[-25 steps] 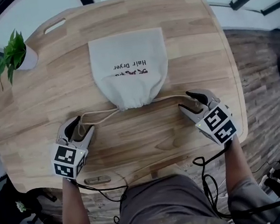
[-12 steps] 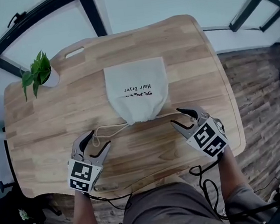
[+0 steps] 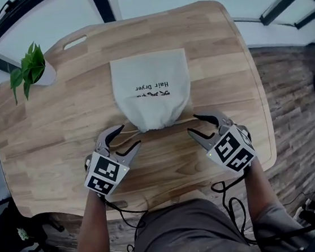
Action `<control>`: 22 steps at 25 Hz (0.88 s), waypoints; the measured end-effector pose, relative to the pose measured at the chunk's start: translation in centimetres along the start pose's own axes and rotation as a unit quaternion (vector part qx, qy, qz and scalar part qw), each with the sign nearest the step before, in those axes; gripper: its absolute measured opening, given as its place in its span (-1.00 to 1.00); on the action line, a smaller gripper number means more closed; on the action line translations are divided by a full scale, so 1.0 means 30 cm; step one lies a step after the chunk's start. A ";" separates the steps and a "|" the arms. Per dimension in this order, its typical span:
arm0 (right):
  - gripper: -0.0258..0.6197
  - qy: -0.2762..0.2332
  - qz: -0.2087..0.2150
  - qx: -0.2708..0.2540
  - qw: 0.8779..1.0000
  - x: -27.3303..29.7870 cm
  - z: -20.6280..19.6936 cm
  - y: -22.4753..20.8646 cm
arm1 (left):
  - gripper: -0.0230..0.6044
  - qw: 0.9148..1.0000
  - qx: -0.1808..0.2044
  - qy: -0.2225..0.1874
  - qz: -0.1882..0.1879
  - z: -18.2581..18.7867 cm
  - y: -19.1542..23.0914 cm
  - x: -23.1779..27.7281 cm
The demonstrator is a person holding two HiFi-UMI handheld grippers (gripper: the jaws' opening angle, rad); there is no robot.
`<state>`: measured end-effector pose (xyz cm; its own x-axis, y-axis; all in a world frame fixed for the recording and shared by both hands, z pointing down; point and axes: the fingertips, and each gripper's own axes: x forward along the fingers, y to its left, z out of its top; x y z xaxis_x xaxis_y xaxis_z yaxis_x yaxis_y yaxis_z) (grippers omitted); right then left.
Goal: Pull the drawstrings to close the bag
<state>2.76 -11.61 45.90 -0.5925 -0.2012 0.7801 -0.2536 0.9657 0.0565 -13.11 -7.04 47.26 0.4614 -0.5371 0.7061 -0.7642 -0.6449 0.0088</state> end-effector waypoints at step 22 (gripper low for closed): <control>-0.31 0.025 0.067 -0.011 0.997 0.143 -0.067 0.026 | -0.53 0.994 0.048 0.069 -0.072 -0.056 -0.014 0.090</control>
<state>1.55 -11.37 50.53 -0.5810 -0.0623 0.8115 -0.1578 0.9868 -0.0372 -12.29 -7.30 50.35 0.4915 -0.3591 0.7934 -0.6448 -0.7624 0.0543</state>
